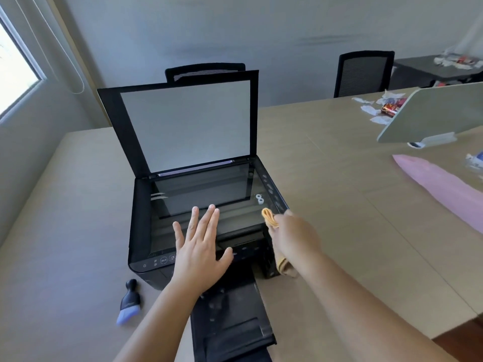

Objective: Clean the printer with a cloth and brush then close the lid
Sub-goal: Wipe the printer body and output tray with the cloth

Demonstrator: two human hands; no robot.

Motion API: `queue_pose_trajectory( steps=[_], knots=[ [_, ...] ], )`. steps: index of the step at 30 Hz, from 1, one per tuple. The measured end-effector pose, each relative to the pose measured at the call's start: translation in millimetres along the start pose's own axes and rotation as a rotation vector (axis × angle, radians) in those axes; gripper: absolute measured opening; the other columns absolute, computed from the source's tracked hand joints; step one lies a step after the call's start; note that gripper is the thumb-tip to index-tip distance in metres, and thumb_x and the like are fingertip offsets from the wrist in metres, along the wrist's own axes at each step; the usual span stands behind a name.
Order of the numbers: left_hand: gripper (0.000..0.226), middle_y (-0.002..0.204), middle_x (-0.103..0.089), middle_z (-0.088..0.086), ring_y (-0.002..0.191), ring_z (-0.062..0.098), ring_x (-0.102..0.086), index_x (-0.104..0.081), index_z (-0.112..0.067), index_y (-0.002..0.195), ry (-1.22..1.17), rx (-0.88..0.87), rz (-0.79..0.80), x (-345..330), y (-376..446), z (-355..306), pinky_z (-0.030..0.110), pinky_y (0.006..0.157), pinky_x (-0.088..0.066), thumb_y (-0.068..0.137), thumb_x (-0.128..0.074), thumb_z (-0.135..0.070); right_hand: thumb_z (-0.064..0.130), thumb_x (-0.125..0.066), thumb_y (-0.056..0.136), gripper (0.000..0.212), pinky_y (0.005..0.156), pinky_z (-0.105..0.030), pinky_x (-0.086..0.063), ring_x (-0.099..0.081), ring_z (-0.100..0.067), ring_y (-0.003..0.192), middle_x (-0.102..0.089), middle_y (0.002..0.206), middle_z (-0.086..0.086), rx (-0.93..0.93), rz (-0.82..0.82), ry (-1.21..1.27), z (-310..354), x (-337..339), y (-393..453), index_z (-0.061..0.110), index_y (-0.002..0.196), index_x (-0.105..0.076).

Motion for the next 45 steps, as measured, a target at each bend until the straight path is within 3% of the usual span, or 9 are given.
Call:
queue_pose_trajectory(
  steps=[3,9,16,22,29,33,37,42,45],
  knots=[
    [0.078,0.164,-0.005,-0.009,0.149,0.019,0.016,-0.009,-0.021,0.156,0.012,0.010,-0.019,-1.4,4.6,-8.6,0.051,0.115,0.015,0.089,-0.021,-0.057,0.027,-0.048,0.095,0.019,0.056,-0.029,-0.036,-0.052,-0.024,0.068,-0.047,0.089,-0.001,-0.131,-0.041,0.023,-51.0,15.7,1.2,0.017,0.080,-0.054],
    [0.073,0.164,-0.006,-0.006,0.148,0.020,0.017,-0.011,-0.018,0.156,0.040,-0.034,-0.038,-8.9,29.4,-45.7,0.050,0.112,0.019,0.093,-0.007,-0.055,0.032,-0.049,0.097,0.018,0.059,-0.031,-0.037,-0.055,-0.024,0.072,-0.049,0.097,0.000,0.189,-0.084,0.102,30.1,-10.6,-12.3,0.017,0.099,-0.061],
    [0.063,0.163,-0.017,-0.005,0.150,0.023,0.005,-0.023,-0.016,0.154,0.029,-0.136,-0.040,-21.9,25.5,-68.3,0.049,0.116,0.015,0.098,-0.019,-0.046,0.021,-0.050,0.093,0.019,0.054,-0.029,-0.039,-0.056,-0.025,0.070,-0.057,0.100,-0.004,0.042,-0.298,0.213,-54.0,8.3,-24.2,0.008,0.097,-0.064],
    [0.055,0.151,-0.045,0.000,0.145,0.030,-0.028,-0.048,-0.013,0.142,0.040,-0.239,0.003,-34.3,14.1,-88.8,0.053,0.114,-0.013,0.091,-0.035,-0.028,0.019,-0.051,0.089,0.029,0.052,-0.031,-0.050,-0.062,-0.022,0.071,-0.063,0.094,-0.005,0.395,-0.302,0.269,-2.3,-13.7,-50.2,0.009,0.110,-0.069],
    [0.064,0.158,-0.032,0.001,0.149,0.028,-0.017,-0.036,-0.013,0.149,0.150,-0.180,0.051,-51.0,0.5,-78.6,0.055,0.115,-0.006,0.089,-0.036,-0.036,0.005,-0.069,0.082,0.021,0.051,-0.024,-0.043,-0.061,-0.025,0.067,-0.062,0.094,-0.006,0.234,-0.365,0.312,-44.6,-2.4,-35.8,0.006,0.103,-0.070],
    [0.069,0.161,-0.025,0.003,0.149,0.024,-0.009,-0.032,-0.012,0.150,0.099,-0.125,0.050,-58.1,-12.4,-76.0,0.055,0.114,-0.005,0.084,-0.040,-0.034,0.016,-0.044,0.092,0.031,0.058,-0.026,-0.049,-0.061,-0.021,0.074,-0.061,0.092,-0.007,0.476,-0.337,0.301,10.6,-11.1,-46.7,0.005,0.106,-0.070],
    [0.074,0.161,-0.022,0.005,0.149,0.023,-0.007,-0.029,-0.009,0.151,0.126,-0.140,0.044,-60.2,-19.3,-75.1,0.054,0.116,-0.009,0.083,-0.043,-0.034,0.012,-0.047,0.089,0.022,0.057,-0.034,-0.051,-0.059,-0.027,0.074,-0.060,0.090,-0.008,0.625,-0.206,0.197,-4.4,-29.4,-62.7,0.007,0.092,-0.069],
    [0.075,0.162,-0.018,0.005,0.149,0.024,-0.005,-0.027,-0.009,0.152,0.156,-0.151,0.037,-59.8,-21.6,-73.1,0.051,0.116,-0.009,0.081,-0.038,-0.030,0.014,-0.050,0.086,0.021,0.063,-0.017,-0.040,-0.055,-0.015,0.074,-0.055,0.092,0.004,0.316,-0.274,0.450,-63.4,-1.7,-43.0,0.017,0.094,-0.070],
    [0.074,0.163,-0.017,0.003,0.150,0.023,-0.002,-0.027,-0.010,0.152,0.123,-0.135,0.025,-53.4,-16.8,-75.7,0.052,0.116,-0.004,0.081,-0.040,-0.027,0.011,-0.060,0.090,0.017,0.068,-0.024,-0.044,-0.057,-0.020,0.081,-0.058,0.097,-0.003,0.182,-0.303,0.438,-47.8,-2.7,-24.4,0.008,0.103,-0.071]
  ],
)
Point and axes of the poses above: each hand's wrist, its own y-axis towards the middle knuckle, its own x-axis out of the back of the hand, z = x × y, the point moved 10 cm from there along y, towards the middle knuckle
